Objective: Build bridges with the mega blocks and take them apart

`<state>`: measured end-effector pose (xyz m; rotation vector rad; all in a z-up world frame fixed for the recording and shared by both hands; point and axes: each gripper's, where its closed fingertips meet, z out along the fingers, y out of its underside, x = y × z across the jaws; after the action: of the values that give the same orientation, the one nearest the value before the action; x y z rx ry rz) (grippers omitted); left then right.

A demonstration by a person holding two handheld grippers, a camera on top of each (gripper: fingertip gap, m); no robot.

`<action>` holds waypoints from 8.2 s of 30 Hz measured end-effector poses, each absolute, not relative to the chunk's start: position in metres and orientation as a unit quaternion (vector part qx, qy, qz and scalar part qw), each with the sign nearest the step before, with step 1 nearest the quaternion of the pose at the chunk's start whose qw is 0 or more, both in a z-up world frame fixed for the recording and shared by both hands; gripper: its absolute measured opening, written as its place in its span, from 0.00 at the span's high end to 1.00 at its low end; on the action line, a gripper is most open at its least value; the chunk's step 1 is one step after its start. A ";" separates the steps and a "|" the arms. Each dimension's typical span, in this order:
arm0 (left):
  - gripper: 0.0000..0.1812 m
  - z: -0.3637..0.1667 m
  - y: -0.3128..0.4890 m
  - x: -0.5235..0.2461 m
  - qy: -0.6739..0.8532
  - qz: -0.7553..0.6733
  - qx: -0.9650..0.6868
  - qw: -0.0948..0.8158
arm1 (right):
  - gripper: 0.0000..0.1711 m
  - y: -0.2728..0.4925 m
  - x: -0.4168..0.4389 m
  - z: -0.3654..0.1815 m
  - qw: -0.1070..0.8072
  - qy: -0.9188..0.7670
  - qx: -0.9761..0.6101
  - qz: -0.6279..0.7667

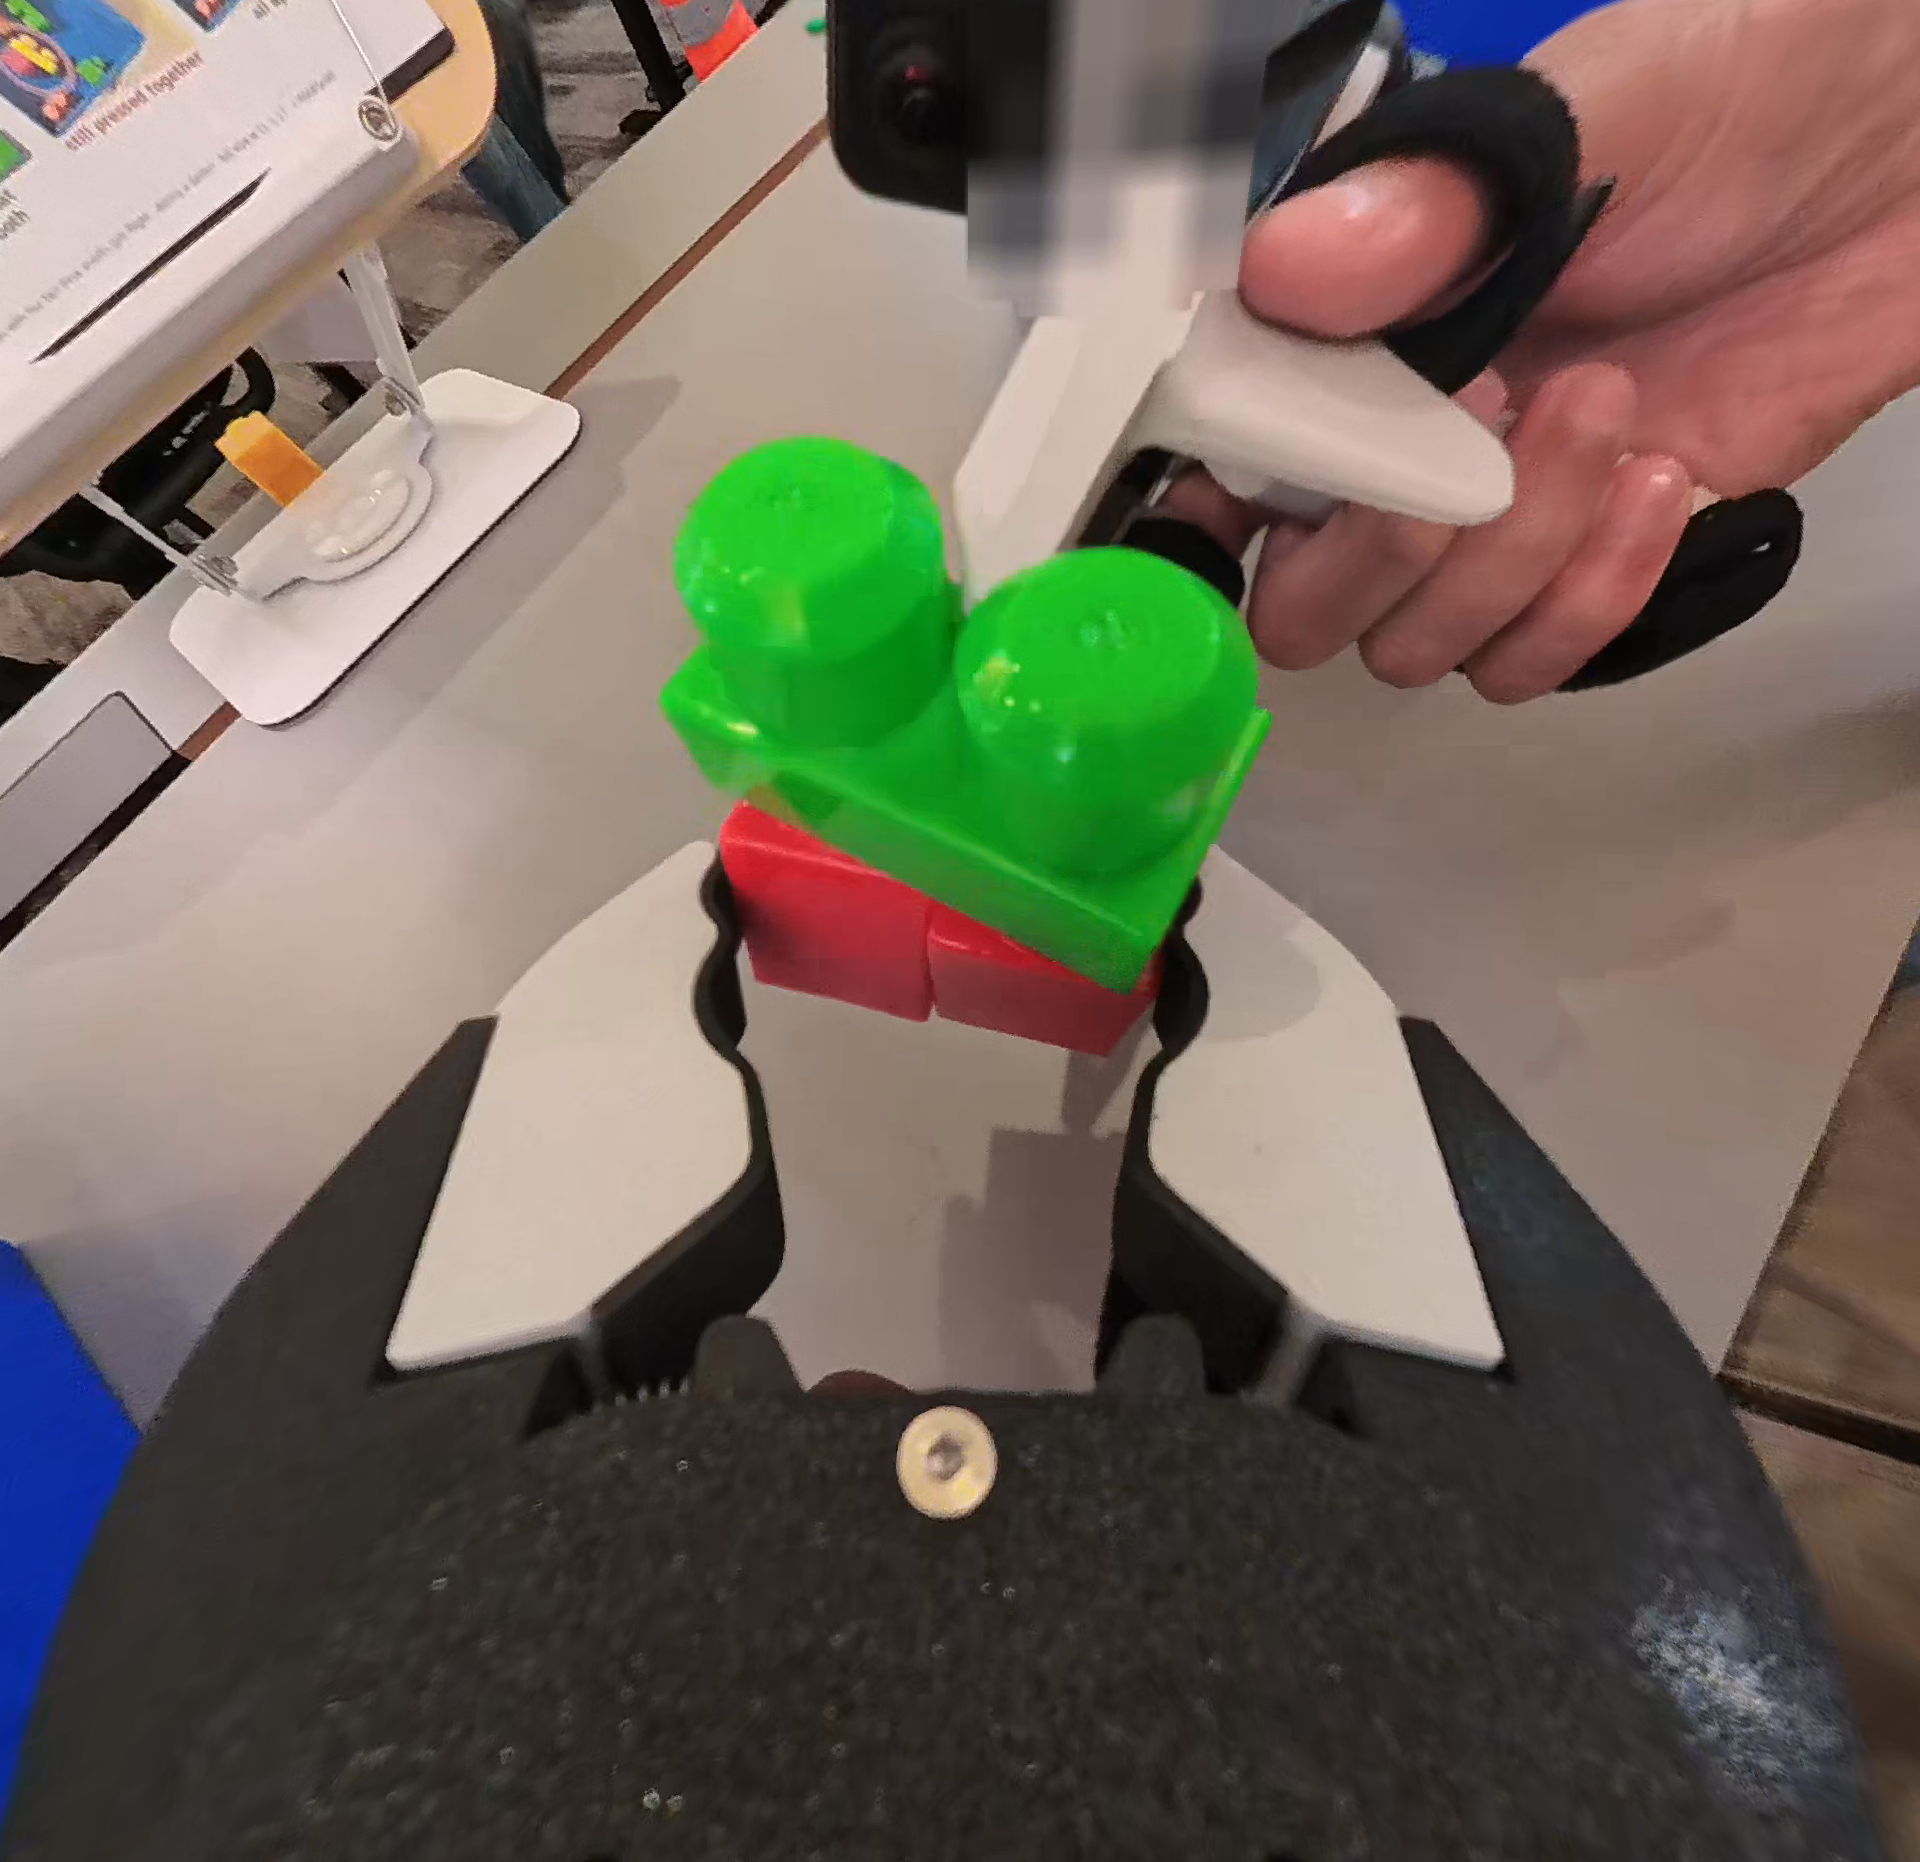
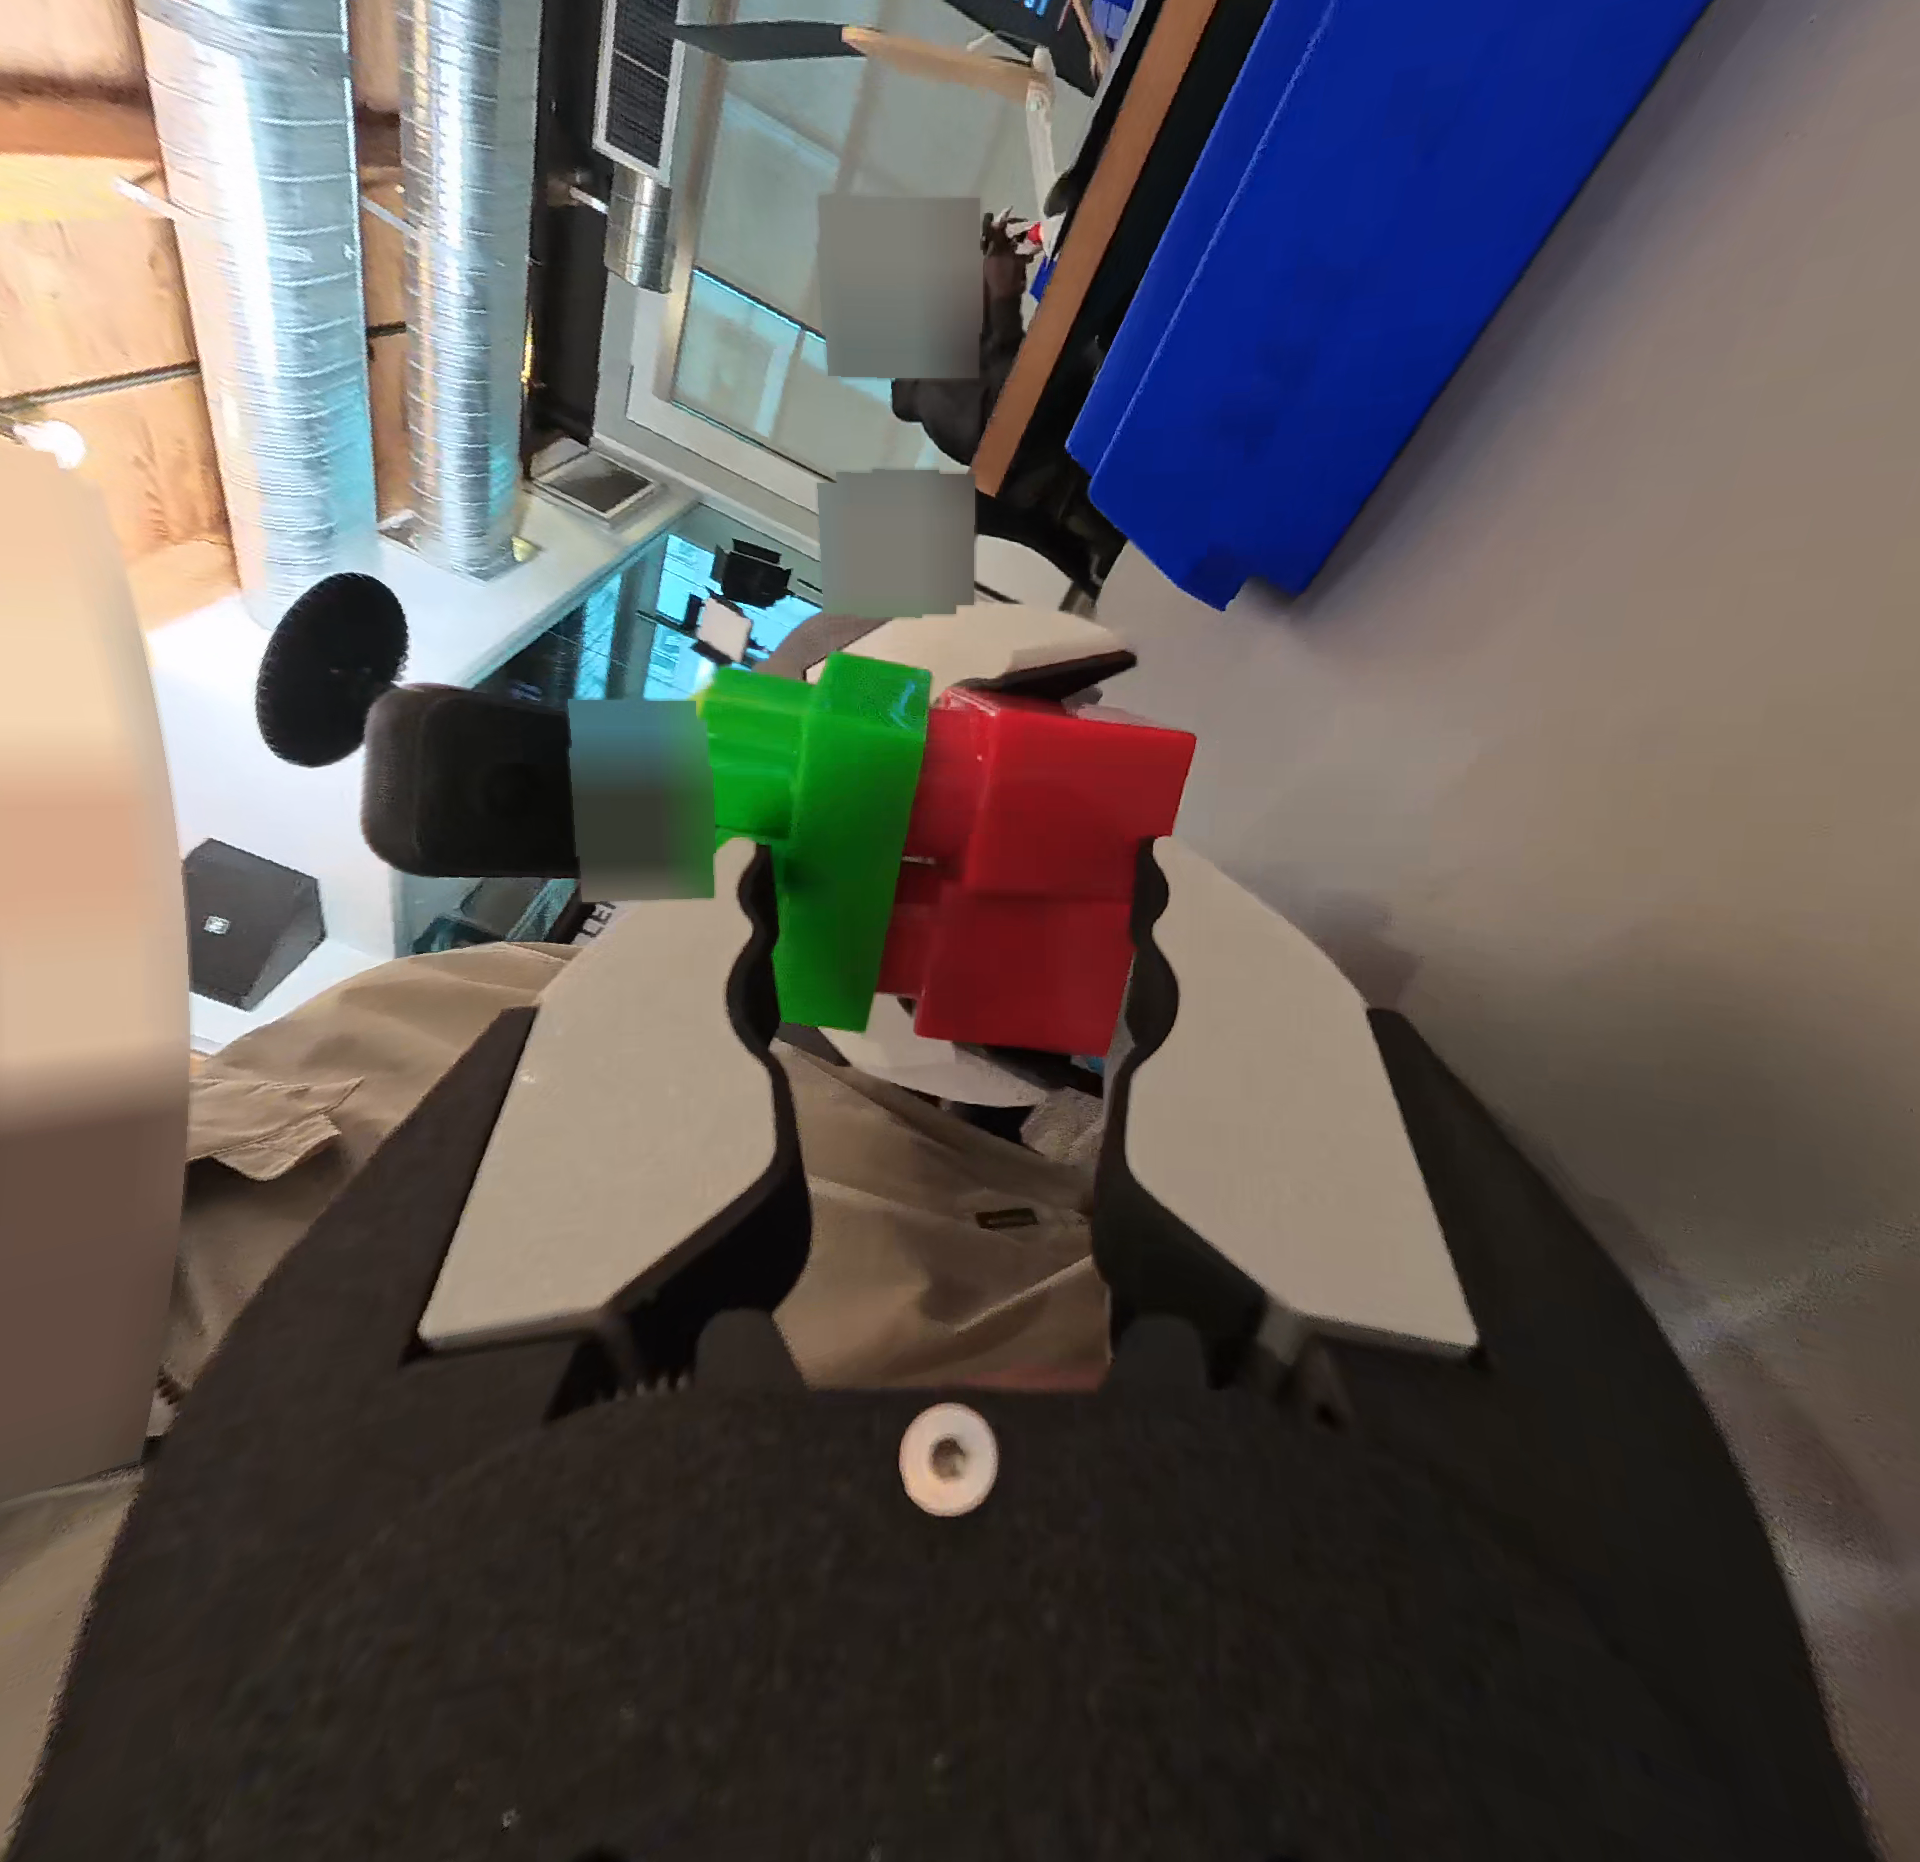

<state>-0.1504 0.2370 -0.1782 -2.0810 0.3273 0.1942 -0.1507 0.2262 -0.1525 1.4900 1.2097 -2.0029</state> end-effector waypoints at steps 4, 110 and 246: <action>0.57 -0.177 0.238 -0.149 0.135 0.079 -0.853 0.497 | 0.62 0.227 -0.151 -0.154 0.213 0.395 0.515 -0.731; 0.57 -0.165 0.231 -0.129 0.241 0.098 -0.785 0.562 | 0.46 0.209 -0.146 -0.124 0.256 0.398 0.425 -0.772; 0.57 -0.170 0.242 -0.168 0.213 0.336 -0.761 0.512 | 0.77 0.206 -0.150 -0.177 -0.111 0.650 0.617 -0.430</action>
<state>-0.1680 0.2424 -0.1703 -1.8310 0.5130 0.8085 -0.1501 0.2062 -0.1775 2.0898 2.1994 -1.4543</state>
